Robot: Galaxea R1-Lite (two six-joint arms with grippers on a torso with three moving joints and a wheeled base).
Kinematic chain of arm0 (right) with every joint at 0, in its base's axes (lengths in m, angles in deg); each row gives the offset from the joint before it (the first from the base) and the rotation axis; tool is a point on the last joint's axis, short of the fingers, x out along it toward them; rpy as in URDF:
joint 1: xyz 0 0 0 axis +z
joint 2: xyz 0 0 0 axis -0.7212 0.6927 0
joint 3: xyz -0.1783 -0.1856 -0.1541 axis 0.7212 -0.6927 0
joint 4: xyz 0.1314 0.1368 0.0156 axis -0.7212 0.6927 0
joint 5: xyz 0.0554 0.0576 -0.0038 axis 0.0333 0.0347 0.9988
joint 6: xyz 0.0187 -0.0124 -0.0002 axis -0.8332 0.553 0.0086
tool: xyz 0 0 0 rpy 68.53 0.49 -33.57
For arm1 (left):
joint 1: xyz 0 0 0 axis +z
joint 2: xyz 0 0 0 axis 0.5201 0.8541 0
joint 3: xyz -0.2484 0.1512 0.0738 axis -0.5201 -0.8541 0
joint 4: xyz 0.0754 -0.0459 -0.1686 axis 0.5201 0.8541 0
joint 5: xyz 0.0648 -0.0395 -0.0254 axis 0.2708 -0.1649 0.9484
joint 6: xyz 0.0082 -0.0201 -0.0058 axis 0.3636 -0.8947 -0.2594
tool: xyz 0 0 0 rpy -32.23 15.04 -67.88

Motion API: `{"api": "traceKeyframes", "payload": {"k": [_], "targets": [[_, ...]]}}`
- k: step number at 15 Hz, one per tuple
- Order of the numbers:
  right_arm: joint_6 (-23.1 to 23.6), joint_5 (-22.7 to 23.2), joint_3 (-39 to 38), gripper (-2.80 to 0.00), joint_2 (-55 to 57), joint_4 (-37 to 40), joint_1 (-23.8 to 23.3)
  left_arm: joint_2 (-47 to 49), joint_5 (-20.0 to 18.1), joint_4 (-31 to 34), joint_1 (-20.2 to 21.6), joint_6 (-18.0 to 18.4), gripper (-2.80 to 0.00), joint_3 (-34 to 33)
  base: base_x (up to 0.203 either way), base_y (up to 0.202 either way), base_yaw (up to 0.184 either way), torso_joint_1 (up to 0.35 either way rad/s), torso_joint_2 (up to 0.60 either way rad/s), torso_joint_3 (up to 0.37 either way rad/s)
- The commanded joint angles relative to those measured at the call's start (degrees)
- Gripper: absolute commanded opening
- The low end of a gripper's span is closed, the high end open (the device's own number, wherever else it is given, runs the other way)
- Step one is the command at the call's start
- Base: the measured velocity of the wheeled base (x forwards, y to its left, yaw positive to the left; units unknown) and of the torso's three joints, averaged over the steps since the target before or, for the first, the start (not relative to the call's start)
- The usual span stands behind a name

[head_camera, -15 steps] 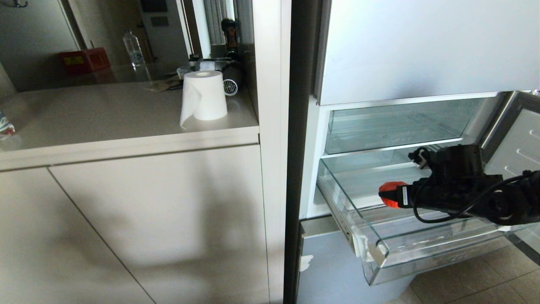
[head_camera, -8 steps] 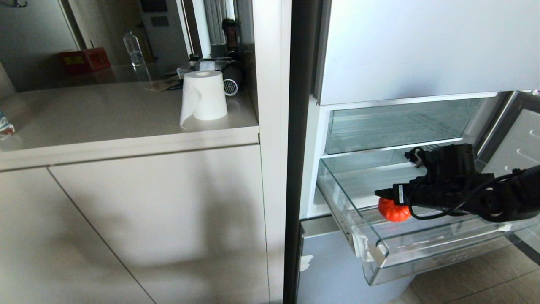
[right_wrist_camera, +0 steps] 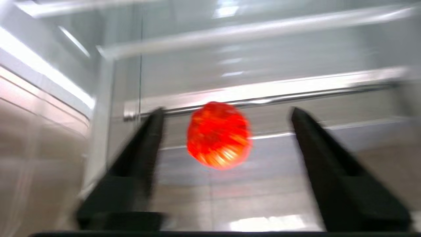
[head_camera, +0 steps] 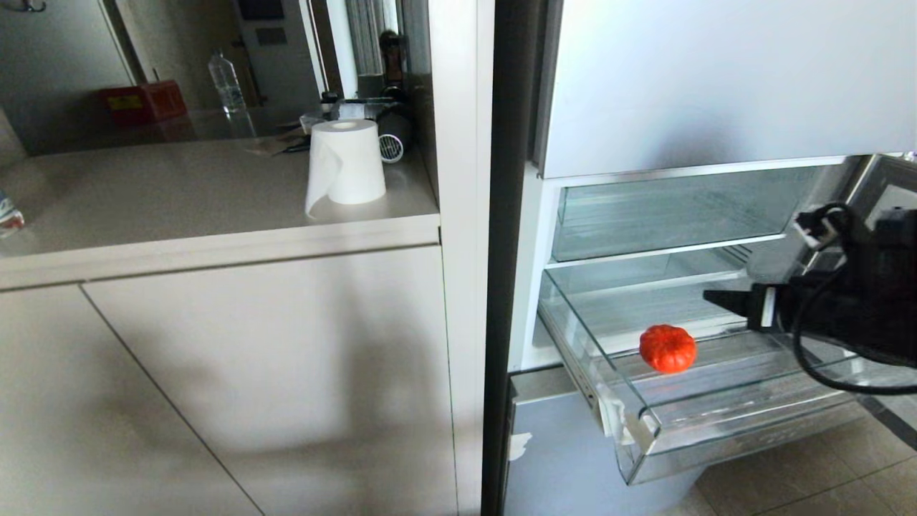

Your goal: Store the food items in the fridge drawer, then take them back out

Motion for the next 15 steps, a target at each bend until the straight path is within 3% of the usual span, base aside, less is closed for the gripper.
{"api": "traceKeyframes", "payload": {"k": [1, 7, 10, 13, 15], "targets": [[0.0, -0.1, -6.1, -2.8, -15.8, 0.0, -1.0, 0.1, 0.0, 0.0, 0.0, 0.0, -2.8, 0.0, 0.0, 0.0, 0.0, 0.0, 0.0, 0.0], [0.5, -0.4, -29.4, -2.8, -44.8, 1.6, -3.0, 0.1, 0.0, 0.0, 0.0, 0.0, -2.8, 0.0, 0.0, 0.0, 0.0, 0.0, 0.0, 0.0], [5.2, -0.6, -38.1, -2.8, -59.5, 7.3, -3.2, 0.1, 0.0, 0.0, 0.0, 0.0, -2.8, 0.0, 0.0, 0.0, 0.0, 0.0, 0.0, 0.0], [9.1, -2.3, -42.1, -2.8, -75.2, 18.7, -2.5, 0.1, 0.0, 0.0, 0.0, 0.0, -2.8, 0.0, 0.0, 0.0, 0.0, 0.0, 0.0, 0.0], [9.9, -3.0, -43.1, -2.8, -83.8, 22.2, -1.7, 0.1, 0.0, 0.0, 0.0, 0.0, -2.8, 0.0, 0.0, 0.0, 0.0, 0.0, 0.0, 0.0]]}}
